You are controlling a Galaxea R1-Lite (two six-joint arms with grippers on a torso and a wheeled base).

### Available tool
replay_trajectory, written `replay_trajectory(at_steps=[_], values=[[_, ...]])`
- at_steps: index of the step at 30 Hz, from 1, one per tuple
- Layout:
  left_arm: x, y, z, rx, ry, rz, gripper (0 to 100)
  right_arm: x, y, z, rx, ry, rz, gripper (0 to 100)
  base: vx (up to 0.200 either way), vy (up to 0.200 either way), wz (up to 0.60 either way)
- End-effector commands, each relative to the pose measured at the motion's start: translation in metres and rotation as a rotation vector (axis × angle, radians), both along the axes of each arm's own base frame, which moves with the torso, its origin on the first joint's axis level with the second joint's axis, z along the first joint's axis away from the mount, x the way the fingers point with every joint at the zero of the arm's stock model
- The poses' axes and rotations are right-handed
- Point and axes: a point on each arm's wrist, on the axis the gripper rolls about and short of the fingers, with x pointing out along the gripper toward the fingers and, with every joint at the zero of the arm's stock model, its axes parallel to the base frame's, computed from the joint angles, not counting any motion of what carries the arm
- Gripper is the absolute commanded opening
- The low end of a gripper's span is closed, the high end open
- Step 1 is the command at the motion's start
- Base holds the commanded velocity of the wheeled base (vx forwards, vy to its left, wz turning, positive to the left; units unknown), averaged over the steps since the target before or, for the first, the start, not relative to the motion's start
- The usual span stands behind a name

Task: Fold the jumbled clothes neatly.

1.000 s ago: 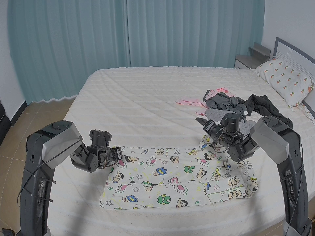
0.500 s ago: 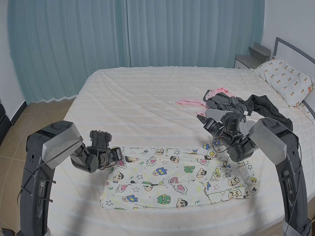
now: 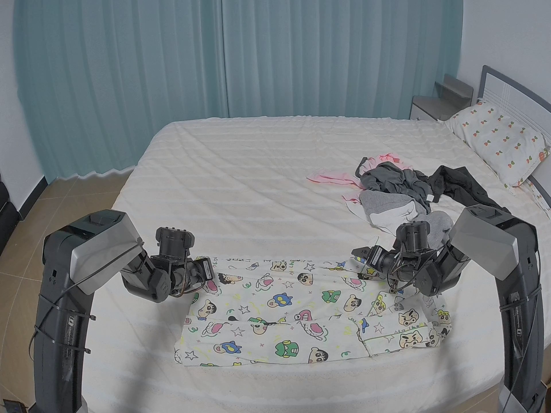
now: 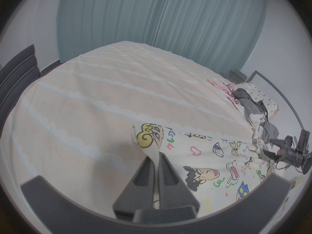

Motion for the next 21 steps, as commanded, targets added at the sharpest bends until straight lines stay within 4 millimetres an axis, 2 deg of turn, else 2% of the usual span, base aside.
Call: replay_trajectory(at_steps=[1, 5, 8, 12, 14, 15, 21], values=[[-0.001, 0.0, 0.001, -0.002, 0.0, -0.001, 0, -0.002, 0.005, 0.004, -0.005, 0.006, 0.013, 100, 0.0, 0.0, 0.0], [-0.002, 0.0, 0.0, -0.001, 0.005, -0.001, 0, -0.001, 0.005, 0.002, -0.022, 0.029, 0.022, 100, 0.0, 0.0, 0.0], [-0.002, 0.0, 0.0, -0.001, 0.005, -0.001, 0, 0.002, 0.014, -0.004, -0.033, 0.03, 0.046, 100, 0.0, 0.0, 0.0], [-0.003, 0.001, 0.0, 0.002, 0.009, 0.0, 0, 0.015, 0.02, -0.008, -0.037, 0.041, 0.051, 100, 0.0, 0.0, 0.0], [-0.006, 0.001, -0.002, 0.005, 0.021, 0.0, 0, 0.034, 0.027, -0.01, -0.021, -0.006, 0.038, 100, 0.0, 0.0, 0.0], [-0.006, 0.001, -0.002, 0.005, 0.021, 0.0, 0, 0.036, 0.027, -0.011, -0.018, -0.011, 0.035, 100, 0.0, 0.0, 0.0], [-0.006, 0.0, -0.002, 0.006, 0.019, -0.001, 0, 0.058, 0.032, 0.015, 0.164, -0.144, -0.073, 100, 0.0, 0.0, 0.0]])
